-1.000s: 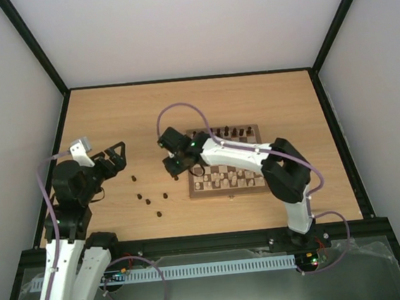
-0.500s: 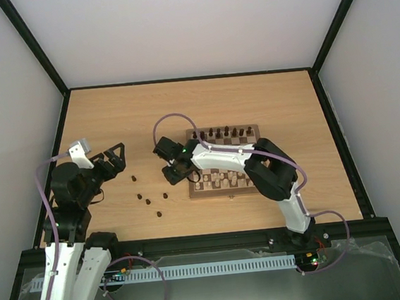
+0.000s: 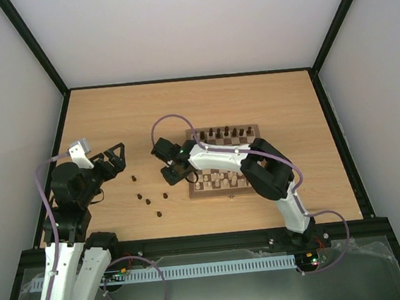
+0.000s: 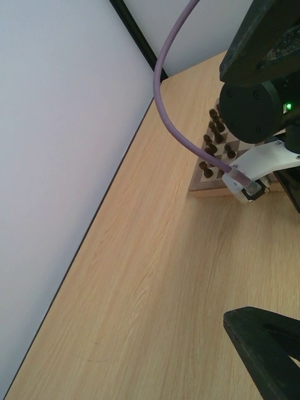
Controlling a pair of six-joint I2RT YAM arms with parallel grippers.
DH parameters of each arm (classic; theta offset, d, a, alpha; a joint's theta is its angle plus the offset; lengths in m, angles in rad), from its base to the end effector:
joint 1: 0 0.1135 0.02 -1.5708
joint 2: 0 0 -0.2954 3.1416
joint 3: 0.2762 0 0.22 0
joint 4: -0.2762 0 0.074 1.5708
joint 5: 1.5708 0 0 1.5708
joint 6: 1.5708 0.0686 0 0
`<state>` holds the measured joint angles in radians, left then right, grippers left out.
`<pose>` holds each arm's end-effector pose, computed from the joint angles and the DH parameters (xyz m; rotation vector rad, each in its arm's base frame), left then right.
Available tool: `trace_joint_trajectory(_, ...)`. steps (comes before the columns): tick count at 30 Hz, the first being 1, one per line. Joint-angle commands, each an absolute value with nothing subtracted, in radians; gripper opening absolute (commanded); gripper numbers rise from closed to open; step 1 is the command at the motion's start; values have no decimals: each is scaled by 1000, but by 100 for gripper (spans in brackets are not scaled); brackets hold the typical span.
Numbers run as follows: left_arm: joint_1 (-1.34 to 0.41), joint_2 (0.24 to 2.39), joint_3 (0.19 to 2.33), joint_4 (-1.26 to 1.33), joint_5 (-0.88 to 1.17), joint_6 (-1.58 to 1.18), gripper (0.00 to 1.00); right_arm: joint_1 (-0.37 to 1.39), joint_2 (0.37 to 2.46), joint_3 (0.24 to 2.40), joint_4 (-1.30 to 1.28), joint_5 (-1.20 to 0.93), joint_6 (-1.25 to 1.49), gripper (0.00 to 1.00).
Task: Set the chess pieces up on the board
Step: Pick up the chess piece at the center of the board.
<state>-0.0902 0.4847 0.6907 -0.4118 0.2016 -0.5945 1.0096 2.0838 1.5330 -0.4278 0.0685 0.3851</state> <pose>0.0902 -0.0219 0.3243 -0.3085 1.7959 -0.6686 0.2468 0.3838 0.1930 -0.7758 2.4922 0.4428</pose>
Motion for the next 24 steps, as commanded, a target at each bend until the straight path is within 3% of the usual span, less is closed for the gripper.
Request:
trace_joint_trajectory(1, -86, 477, 696, -416, 201, -599, 99, 1018, 2103, 1566, -497, 110, 388, 10)
trace_joint_trajectory(14, -86, 476, 691, -415, 202, -601, 100, 993, 1959, 1578, -548, 238, 376, 9)
trace_joint_trajectory(24, -86, 477, 693, -414, 204, -596, 99, 826, 1811, 1497, -560, 255, 367, 9)
